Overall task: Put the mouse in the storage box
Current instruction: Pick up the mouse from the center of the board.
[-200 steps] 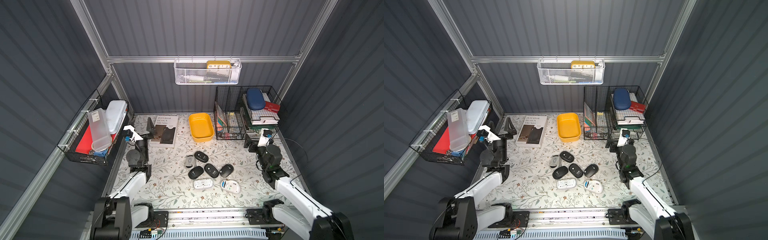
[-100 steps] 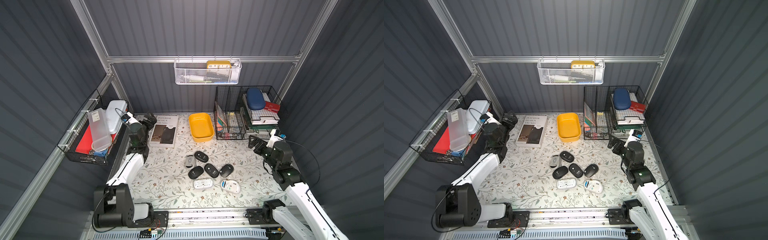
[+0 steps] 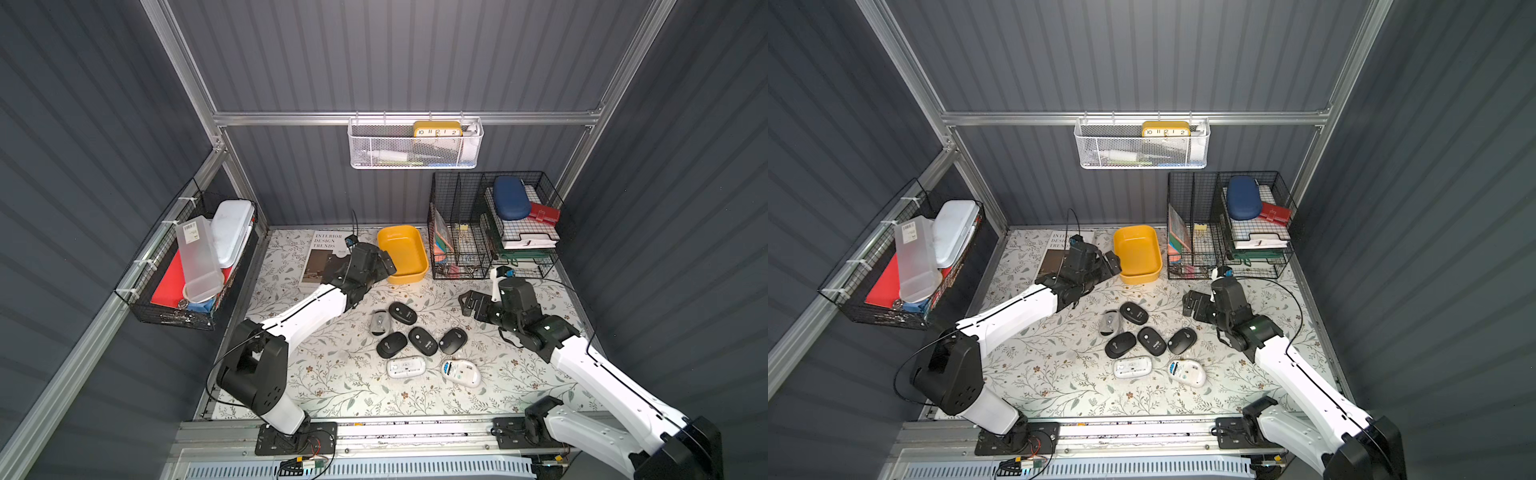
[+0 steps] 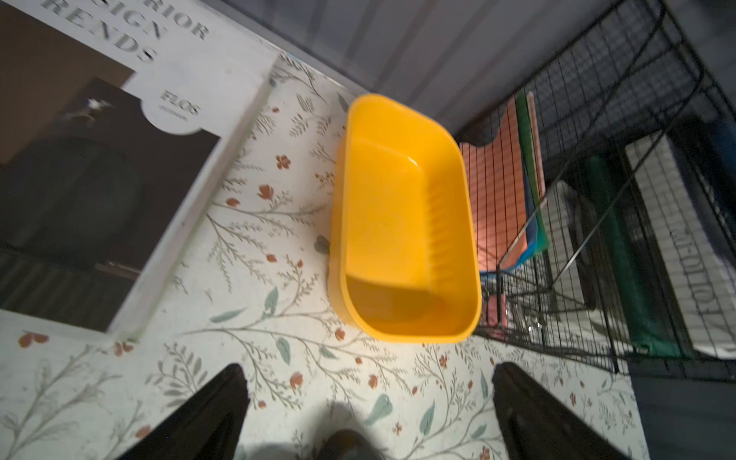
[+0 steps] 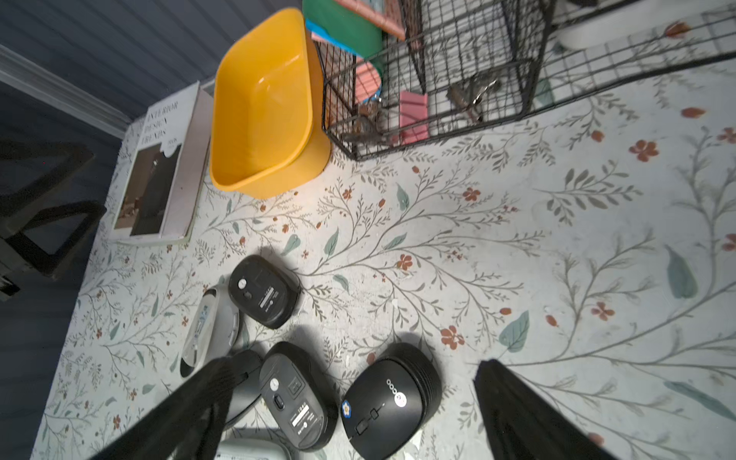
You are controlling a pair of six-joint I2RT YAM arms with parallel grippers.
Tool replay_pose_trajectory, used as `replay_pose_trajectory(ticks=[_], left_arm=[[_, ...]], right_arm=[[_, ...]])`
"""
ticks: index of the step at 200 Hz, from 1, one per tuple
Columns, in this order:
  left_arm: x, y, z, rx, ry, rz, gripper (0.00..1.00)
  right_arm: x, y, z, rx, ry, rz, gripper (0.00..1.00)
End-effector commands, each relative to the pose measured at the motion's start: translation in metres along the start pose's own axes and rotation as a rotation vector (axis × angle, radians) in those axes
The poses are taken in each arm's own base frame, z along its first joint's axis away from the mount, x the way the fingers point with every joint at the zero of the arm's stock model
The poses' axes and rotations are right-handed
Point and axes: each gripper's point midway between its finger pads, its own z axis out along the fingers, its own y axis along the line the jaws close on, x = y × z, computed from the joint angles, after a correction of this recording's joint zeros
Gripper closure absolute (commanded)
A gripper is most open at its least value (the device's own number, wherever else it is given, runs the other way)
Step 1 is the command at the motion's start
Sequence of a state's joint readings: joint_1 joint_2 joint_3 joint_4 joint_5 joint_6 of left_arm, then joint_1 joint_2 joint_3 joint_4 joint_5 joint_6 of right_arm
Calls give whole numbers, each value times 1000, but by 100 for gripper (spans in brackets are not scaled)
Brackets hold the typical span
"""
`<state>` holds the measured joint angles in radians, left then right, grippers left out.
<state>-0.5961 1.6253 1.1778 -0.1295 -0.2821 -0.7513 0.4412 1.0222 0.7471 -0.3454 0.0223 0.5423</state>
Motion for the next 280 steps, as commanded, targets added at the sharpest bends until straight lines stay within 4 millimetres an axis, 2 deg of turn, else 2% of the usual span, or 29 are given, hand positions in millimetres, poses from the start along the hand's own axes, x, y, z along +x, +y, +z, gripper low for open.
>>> replay_pose_trajectory(ticks=[1, 48, 73, 106, 131, 165, 208, 224, 256, 280], left_arm=[[51, 20, 8, -145, 165, 58, 1], [124, 28, 11, -312, 332, 155, 1], [149, 36, 3, -371, 375, 191, 1], [155, 52, -12, -416, 379, 189, 1], [164, 61, -14, -438, 395, 189, 1], [165, 71, -18, -473, 387, 192, 1], [181, 80, -14, -484, 439, 213, 3], [186, 84, -11, -499, 446, 210, 7], [189, 80, -3, -478, 443, 199, 15], [191, 80, 2, -483, 444, 209, 17]], right_arm=[[8, 5, 4, 5, 30, -9, 1], [10, 9, 13, 15, 38, -24, 1], [10, 11, 16, 14, 42, -27, 1], [15, 11, 23, 15, 62, -22, 1], [18, 13, 27, 9, 72, -22, 1], [20, 14, 29, 10, 80, -29, 1], [20, 15, 30, 14, 85, -34, 1], [21, 14, 30, 16, 84, -31, 1], [24, 14, 31, 18, 90, -34, 1], [23, 13, 31, 21, 89, -39, 1]])
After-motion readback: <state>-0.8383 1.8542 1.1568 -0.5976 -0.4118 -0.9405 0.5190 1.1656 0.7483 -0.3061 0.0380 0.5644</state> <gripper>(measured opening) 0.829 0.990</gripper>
